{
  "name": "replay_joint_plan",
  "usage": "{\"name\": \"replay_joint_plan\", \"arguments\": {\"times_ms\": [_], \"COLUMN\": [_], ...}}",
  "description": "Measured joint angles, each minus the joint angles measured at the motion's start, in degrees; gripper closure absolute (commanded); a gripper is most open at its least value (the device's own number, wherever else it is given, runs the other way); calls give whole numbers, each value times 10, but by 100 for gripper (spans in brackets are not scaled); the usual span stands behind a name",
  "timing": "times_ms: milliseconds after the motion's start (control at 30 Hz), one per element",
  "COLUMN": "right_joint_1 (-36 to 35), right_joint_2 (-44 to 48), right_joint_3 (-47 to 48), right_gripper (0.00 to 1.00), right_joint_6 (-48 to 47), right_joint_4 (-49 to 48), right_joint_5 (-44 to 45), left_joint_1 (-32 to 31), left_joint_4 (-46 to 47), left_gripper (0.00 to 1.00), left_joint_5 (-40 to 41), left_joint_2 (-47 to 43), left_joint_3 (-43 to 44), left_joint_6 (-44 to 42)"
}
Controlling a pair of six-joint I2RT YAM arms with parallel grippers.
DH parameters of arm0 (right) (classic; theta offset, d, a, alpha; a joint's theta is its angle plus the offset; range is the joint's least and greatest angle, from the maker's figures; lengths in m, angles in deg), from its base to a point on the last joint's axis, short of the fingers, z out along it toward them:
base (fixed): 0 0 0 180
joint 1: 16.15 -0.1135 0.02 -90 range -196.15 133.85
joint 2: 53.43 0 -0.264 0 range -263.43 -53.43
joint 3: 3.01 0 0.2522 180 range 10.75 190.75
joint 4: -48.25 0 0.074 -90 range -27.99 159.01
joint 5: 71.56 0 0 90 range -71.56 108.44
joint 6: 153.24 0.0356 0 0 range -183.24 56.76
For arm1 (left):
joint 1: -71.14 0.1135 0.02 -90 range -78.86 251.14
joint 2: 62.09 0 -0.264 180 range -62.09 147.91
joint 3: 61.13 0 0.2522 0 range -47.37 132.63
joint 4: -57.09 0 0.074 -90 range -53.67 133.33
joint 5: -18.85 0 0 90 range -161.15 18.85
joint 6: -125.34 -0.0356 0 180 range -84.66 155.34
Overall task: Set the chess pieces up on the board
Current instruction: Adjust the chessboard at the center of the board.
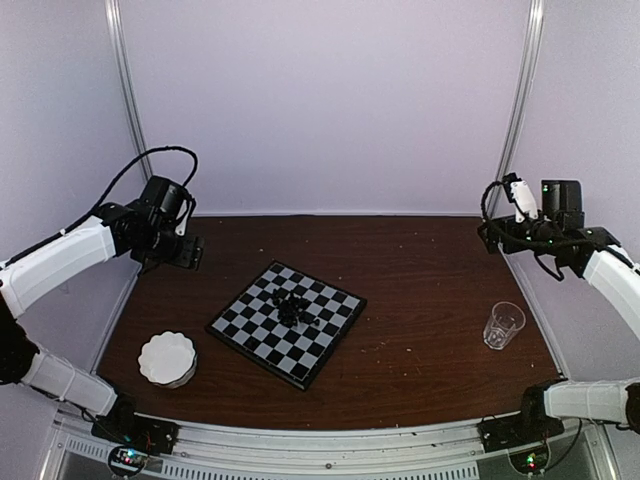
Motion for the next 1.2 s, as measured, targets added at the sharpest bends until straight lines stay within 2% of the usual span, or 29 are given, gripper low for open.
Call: {"name": "replay_joint_plan", "arguments": {"times_ms": [200,400,600,733,900,1200], "right_joint_1": [13,-3,-65,-115,-158,-207], "right_joint_2": [-40,-108,-243,-362,-489,-636], "right_joint_3": [-29,-25,42,135,243,372], "right_gripper": [2,10,18,21,16,7], "right_joint_6": [-41,-94,-145,-172,-188,-202], "right_joint_4": [-21,-21,-1,37,84,165], "right_joint_5": [-29,-63,-82,-108,-147,-197], "left_joint_1": [66,104,123,128,130,121], "left_joint_4": [12,22,29,42,68,107], "left_gripper": [21,23,20,19,22,23], "left_joint_5": [-60,-130,-199,-247,-321,-414], "left_joint_2": [43,107,178,218,260,305], "left_joint_3": [-1,-1,-1,-1,-1,-1], "left_joint_6": [9,37,67,83,104,132]}}
